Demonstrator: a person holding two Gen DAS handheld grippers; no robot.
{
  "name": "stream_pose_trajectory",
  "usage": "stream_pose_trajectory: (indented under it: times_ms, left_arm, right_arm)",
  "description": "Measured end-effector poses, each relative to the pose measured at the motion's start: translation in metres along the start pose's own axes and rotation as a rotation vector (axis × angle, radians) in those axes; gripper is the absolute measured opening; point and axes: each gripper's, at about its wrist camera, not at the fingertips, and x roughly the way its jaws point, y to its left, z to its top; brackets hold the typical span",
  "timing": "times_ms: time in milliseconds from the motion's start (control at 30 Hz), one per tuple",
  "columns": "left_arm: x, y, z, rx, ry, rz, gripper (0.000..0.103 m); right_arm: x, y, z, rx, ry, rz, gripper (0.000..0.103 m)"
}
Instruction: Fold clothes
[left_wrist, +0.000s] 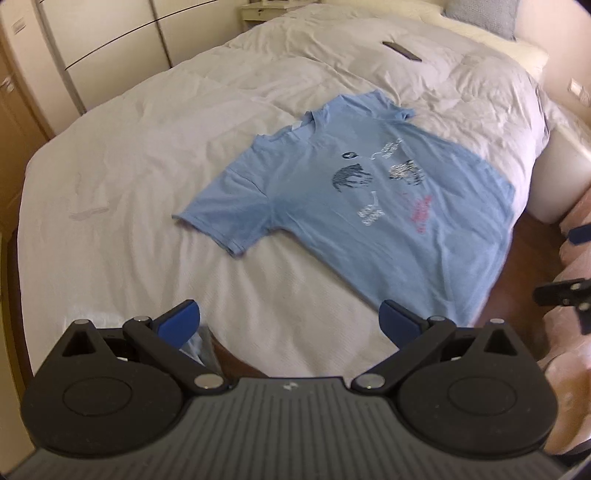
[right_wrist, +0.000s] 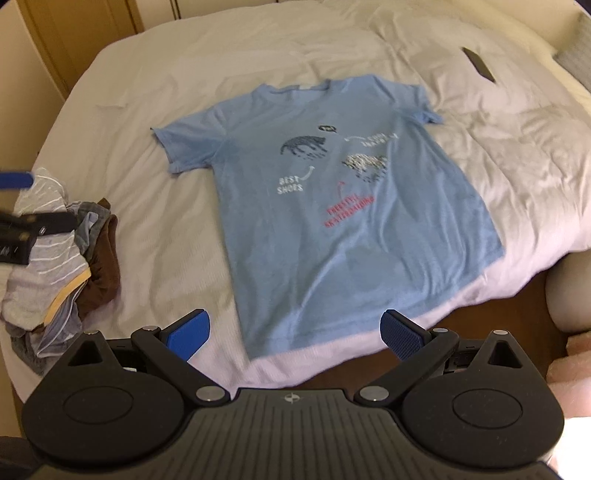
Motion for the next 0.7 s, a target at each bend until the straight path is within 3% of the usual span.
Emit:
stream_pose_trajectory:
  times_ms: [167, 267, 433, 500, 633, 700]
  left_arm:
    - [0.049, 0.046, 0.024, 0.129, -0.031, 0.017, 0.102]
    - [0.078, 0.074, 0.037, 0.205, -0.052, 0.025, 0.101]
    - [0.137, 0.126, 0.051, 0.302, -0.043, 0.023, 0.1]
    - [0.162, 0.143, 0.055, 0.381, -0.047, 0.032, 0.094]
    - [0.213, 0.156, 0.045, 0.718, -0.065, 0.071, 0.079]
    - [0.238, 0.159, 0.035, 0.87, -0.062, 0.072, 0.075]
  right_arm:
    - [0.03, 0.036, 0.041, -0.097, -0.015, 0.019, 0.101]
    - [0.053, 0.07, 0.07, -0.223, -0.044, 0.005, 0.098]
    - [0.097, 0.127, 0.105, -0.428, -0.099, 0.035, 0.08]
    - [0.117, 0.147, 0.114, -0.5, -0.105, 0.053, 0.073]
    - [0.156, 0.178, 0.122, -0.635, -0.103, 0.075, 0.055]
    - [0.176, 0.19, 0.125, -0.681, -0.098, 0.087, 0.052]
